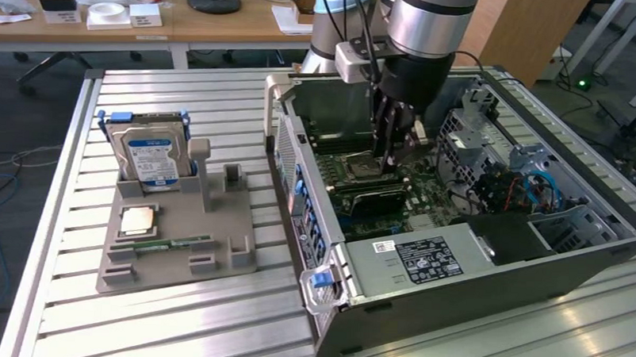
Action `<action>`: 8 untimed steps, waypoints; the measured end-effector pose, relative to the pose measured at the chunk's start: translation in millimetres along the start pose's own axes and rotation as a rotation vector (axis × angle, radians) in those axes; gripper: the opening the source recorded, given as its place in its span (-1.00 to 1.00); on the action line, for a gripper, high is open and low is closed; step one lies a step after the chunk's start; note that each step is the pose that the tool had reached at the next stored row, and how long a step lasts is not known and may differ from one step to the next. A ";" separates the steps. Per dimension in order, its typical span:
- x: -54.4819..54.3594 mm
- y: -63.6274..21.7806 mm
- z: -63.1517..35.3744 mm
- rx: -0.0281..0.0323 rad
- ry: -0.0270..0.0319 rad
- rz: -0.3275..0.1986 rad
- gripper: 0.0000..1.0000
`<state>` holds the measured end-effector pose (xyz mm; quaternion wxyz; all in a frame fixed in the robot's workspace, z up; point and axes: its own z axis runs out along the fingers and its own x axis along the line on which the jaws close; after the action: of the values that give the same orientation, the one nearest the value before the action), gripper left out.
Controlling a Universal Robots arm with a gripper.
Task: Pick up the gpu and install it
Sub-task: 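Insert the gpu into the slot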
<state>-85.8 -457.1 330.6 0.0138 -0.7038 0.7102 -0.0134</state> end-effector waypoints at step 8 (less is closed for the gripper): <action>-7.1 -9.4 0.4 -0.0001 -0.0001 0.000 -0.22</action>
<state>-76.3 -450.1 330.6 0.0138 -0.7037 0.7102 -0.0133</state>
